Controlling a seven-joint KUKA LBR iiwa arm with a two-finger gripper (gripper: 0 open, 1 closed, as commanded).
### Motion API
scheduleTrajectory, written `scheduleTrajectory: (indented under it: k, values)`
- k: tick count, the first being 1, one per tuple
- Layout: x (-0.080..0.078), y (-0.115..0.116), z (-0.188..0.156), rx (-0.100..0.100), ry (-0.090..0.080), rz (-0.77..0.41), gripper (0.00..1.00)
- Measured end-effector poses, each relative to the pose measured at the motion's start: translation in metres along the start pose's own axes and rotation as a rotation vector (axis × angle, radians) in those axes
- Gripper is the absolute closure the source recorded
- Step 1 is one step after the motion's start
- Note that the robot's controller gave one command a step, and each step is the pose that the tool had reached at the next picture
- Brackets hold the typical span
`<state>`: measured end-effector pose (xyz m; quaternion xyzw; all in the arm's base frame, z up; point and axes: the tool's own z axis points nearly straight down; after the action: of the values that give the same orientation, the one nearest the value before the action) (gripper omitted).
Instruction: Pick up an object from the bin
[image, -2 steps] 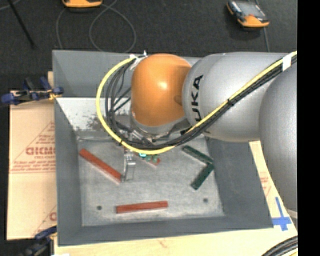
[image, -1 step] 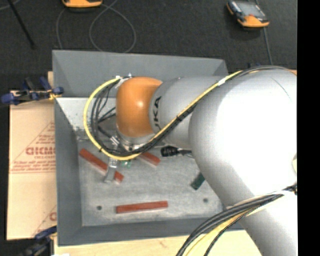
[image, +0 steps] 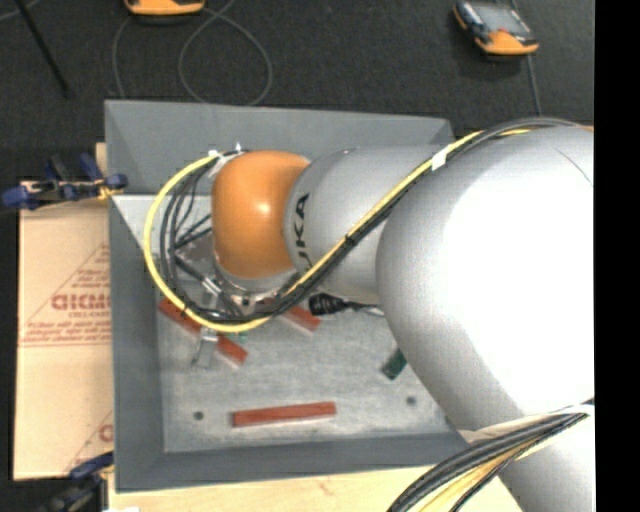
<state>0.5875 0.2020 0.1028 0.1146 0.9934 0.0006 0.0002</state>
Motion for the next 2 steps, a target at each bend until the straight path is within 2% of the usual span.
scheduleTrajectory:
  k: [1, 2]
  values:
    - [-0.003, 0.01, 0.002, -0.002, -0.004, 0.27, 0.0]
    - [-0.002, 0.029, 0.033, -0.001, -0.004, 0.442, 0.0]
